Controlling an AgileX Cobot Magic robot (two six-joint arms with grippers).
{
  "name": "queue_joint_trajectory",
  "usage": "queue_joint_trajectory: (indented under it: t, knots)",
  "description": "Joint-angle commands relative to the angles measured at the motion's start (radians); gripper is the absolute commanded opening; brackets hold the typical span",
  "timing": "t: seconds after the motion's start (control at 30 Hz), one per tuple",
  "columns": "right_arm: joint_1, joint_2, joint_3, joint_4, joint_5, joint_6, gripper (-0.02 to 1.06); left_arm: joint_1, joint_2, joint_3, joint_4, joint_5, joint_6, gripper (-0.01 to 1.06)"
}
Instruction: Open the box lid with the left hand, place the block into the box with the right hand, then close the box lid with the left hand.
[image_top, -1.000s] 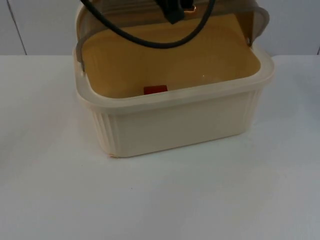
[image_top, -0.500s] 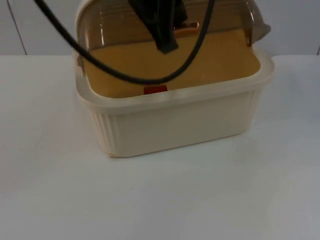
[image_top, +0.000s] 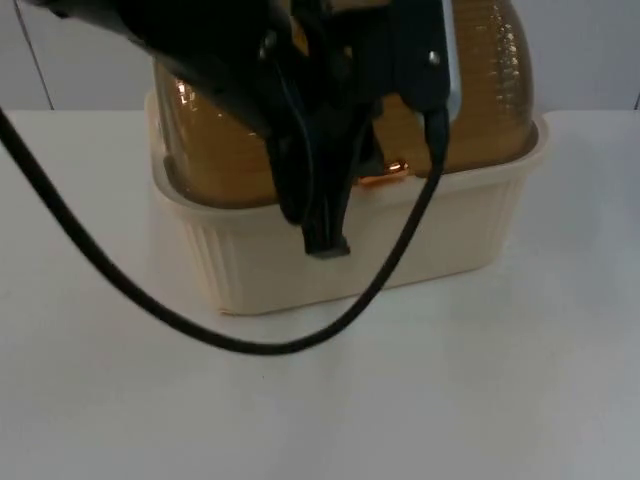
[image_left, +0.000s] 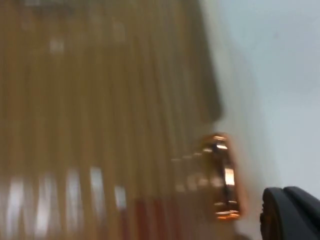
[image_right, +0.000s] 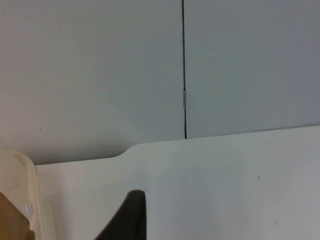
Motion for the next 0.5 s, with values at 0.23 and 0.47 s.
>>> queue_joint_trajectory:
  t: [0.23,0.47]
  knots:
    - [0.001,-0.008,0.003,0.005,0.005,-0.005,1.05,-0.014,-0.082,0.005,-0.229,0.037,-0.01,0.0]
    - [0.001,-0.008,0.003,0.013,0.015,-0.005,1.05,-0.012,-0.239,0.005,-0.443,-0.04,-0.013,0.0]
